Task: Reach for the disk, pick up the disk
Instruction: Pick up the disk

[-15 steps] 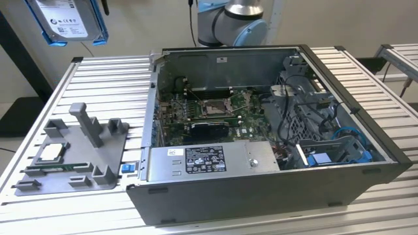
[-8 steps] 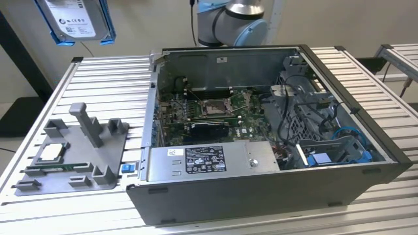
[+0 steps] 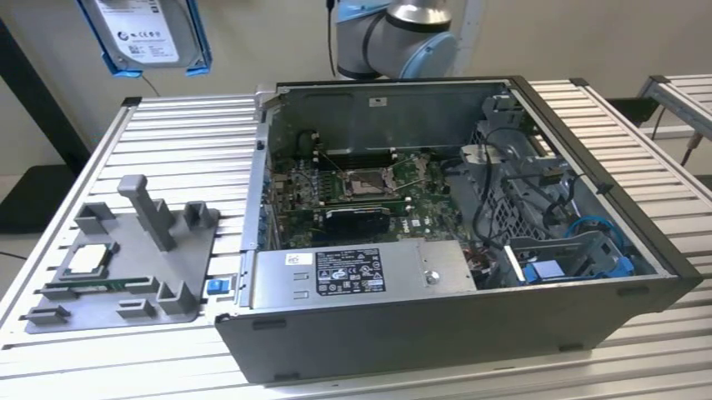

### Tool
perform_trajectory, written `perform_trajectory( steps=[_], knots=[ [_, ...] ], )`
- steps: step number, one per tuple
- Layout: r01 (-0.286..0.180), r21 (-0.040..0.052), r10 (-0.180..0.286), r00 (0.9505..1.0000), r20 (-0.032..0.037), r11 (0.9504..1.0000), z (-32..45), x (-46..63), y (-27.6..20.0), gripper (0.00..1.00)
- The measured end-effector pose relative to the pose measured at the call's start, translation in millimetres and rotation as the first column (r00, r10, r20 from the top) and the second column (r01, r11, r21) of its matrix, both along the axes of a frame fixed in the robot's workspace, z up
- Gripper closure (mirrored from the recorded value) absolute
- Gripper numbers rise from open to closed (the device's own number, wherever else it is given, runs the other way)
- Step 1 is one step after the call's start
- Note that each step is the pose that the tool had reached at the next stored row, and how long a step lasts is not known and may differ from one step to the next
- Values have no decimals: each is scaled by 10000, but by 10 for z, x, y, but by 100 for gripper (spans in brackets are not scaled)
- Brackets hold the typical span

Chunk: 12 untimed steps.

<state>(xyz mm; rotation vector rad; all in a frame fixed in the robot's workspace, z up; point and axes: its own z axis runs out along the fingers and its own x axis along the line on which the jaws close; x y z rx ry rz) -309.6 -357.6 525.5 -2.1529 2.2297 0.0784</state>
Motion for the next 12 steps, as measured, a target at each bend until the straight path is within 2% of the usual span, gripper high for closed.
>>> perform_trajectory(
  steps=[12],
  knots=[
    [0, 0, 0, 10000, 0, 10000, 0, 345, 0, 100]
  ],
)
